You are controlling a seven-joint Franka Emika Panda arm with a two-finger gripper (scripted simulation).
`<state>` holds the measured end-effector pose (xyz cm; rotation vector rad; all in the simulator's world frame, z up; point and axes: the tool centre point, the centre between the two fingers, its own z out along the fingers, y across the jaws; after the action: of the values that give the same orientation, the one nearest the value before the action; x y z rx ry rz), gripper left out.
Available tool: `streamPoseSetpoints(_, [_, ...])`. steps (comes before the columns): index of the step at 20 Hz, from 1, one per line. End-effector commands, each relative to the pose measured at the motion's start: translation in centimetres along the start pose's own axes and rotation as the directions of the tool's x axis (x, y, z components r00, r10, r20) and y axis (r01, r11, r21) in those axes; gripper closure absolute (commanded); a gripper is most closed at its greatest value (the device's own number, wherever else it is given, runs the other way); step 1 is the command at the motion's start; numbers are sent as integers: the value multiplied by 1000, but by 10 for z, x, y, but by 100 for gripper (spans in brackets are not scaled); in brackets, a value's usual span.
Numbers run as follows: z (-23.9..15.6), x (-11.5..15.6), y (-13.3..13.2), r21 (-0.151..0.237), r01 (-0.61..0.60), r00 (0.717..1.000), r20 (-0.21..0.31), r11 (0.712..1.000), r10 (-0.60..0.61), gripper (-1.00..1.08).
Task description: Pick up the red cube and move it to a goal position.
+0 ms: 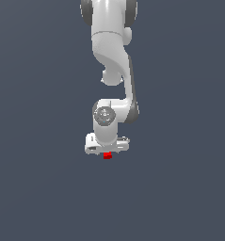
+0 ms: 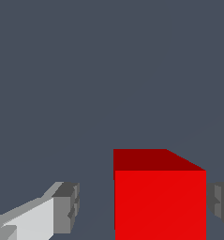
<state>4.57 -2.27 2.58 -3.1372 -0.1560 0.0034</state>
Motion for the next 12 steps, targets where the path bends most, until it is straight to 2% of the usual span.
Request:
streamPoseSetpoints(1, [5, 3, 1, -1, 3, 1000, -2, 1000, -3, -92])
streamPoseSetpoints(5, [6, 4, 2, -1, 4, 1000, -2, 1000, -4, -92])
streamPoseSetpoints(6, [6, 4, 2, -1, 4, 1000, -2, 1000, -4, 108])
streamPoseSetpoints(12, [6, 4, 2, -1, 4, 1000, -2, 1000, -4, 108])
